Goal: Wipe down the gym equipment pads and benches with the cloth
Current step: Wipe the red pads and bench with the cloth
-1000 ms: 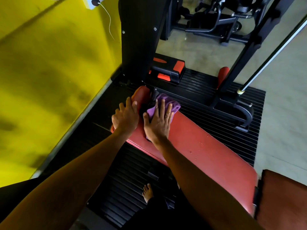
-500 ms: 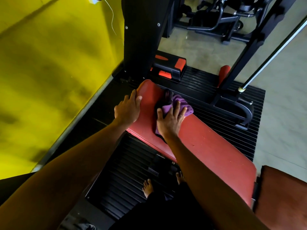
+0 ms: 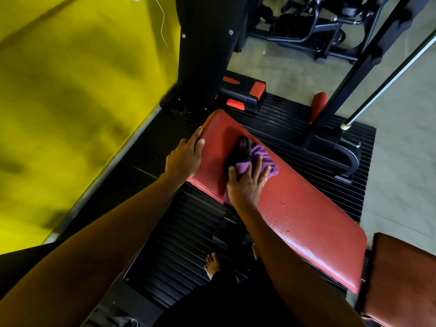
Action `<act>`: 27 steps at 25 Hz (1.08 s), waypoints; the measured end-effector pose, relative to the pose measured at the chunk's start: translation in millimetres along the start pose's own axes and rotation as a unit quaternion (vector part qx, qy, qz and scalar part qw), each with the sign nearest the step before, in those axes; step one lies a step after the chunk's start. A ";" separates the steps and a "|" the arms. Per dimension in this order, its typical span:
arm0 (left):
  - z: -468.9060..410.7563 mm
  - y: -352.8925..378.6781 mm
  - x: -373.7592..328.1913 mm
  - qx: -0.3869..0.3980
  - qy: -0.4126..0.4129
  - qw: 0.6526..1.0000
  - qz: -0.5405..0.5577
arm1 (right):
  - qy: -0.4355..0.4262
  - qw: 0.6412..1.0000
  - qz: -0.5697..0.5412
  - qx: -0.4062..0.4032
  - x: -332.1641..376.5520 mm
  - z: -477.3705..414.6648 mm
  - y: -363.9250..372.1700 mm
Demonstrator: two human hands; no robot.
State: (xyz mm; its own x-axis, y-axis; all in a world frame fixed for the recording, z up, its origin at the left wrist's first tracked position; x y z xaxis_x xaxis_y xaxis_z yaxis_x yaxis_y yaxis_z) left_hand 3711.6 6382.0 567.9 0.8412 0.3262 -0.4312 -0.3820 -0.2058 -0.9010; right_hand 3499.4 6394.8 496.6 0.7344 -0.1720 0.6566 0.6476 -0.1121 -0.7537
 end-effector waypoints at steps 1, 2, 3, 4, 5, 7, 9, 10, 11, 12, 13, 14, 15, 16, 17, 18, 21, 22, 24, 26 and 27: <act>-0.6 0.5 1.0 0.002 -0.002 1.000 0.004 | 0.002 1.000 0.003 0.012 21.1 2.5 6.1; -0.8 1.6 3.3 0.006 -0.004 1.000 0.008 | -0.029 0.999 0.002 0.019 44.9 9.6 11.8; -1.4 2.8 6.3 0.009 -0.008 1.000 0.010 | -0.086 0.996 -0.001 0.019 67.0 21.2 15.0; -1.4 3.2 8.4 0.013 -0.008 1.000 0.012 | -0.146 0.989 -0.004 0.017 79.7 36.4 16.7; -1.1 4.0 9.5 0.015 -0.006 1.000 0.014 | -0.199 0.980 -0.002 0.014 81.0 49.6 16.0; -0.6 4.2 8.1 0.015 -0.001 1.000 0.016 | -0.280 0.960 0.025 0.011 59.3 60.7 12.0; -1.3 1.4 6.6 0.006 -0.009 1.000 0.020 | -0.268 0.962 0.048 0.003 17.4 54.2 1.9; -0.6 0.9 5.4 0.004 -0.009 1.000 0.023 | -0.221 0.974 0.043 -0.004 -5.3 47.3 -6.4; 0.3 0.5 4.0 0.001 -0.006 1.000 0.023 | -0.159 0.987 0.025 -0.007 -22.4 40.4 -13.6; 1.0 0.4 2.8 -0.001 -0.001 1.000 0.019 | -0.096 0.995 -0.003 -0.002 -32.1 35.3 -14.6; 1.7 0.6 2.0 -0.002 0.002 1.000 0.018 | -0.046 0.999 -0.027 0.004 -32.0 32.3 -10.7; 1.4 0.5 1.8 -0.003 0.000 1.000 0.018 | -0.019 0.999 -0.038 0.007 -19.9 31.1 -5.6; 1.3 0.0 2.5 -0.002 -0.004 1.000 0.018 | -0.018 0.999 -0.042 0.015 0.6 34.0 0.4; 1.5 -0.6 3.2 0.000 -0.007 1.000 0.015 | -0.044 0.998 -0.037 0.025 24.4 41.1 8.4; 1.6 -0.9 3.3 0.004 -0.005 1.000 0.008 | -0.092 0.995 -0.028 0.030 48.5 51.5 15.8; 2.2 -0.9 2.7 0.009 0.004 1.000 -0.002 | -0.142 0.989 -0.018 0.025 66.2 63.6 20.1; 4.7 -1.9 1.7 0.012 0.027 0.999 -0.020 | -0.250 0.968 0.016 -0.015 70.1 77.8 14.8; 4.8 -2.8 1.6 0.006 0.021 1.000 -0.013 | -0.269 0.963 0.032 -0.018 58.9 76.8 12.7; 4.1 -3.9 1.2 -0.004 0.001 1.000 0.005 | -0.278 0.958 0.059 -0.028 24.1 78.1 6.3; 4.7 -3.3 0.9 -0.008 -0.006 1.000 0.006 | -0.260 0.963 0.054 -0.055 -14.7 86.0 -4.7; 5.5 -3.8 0.3 -0.012 -0.006 1.000 0.001 | -0.248 0.966 0.037 -0.065 -26.0 89.9 -9.3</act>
State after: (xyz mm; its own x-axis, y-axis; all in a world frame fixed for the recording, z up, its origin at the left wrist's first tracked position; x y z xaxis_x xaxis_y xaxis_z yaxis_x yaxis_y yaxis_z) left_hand 3711.2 6387.9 570.9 0.8359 0.3365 -0.4337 -0.3747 -0.2276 -0.8988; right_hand 3492.5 6488.3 489.1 0.8055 0.3021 0.5098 0.5825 -0.2456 -0.7748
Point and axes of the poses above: each hand's wrist, its own z-axis away from the middle knuckle, its own y-axis out of the palm, x = y × z, the point moved 10 cm from there along -z, towards the middle knuckle, and after that the axes turned 12 degrees about -x, right-handed, at the moved point
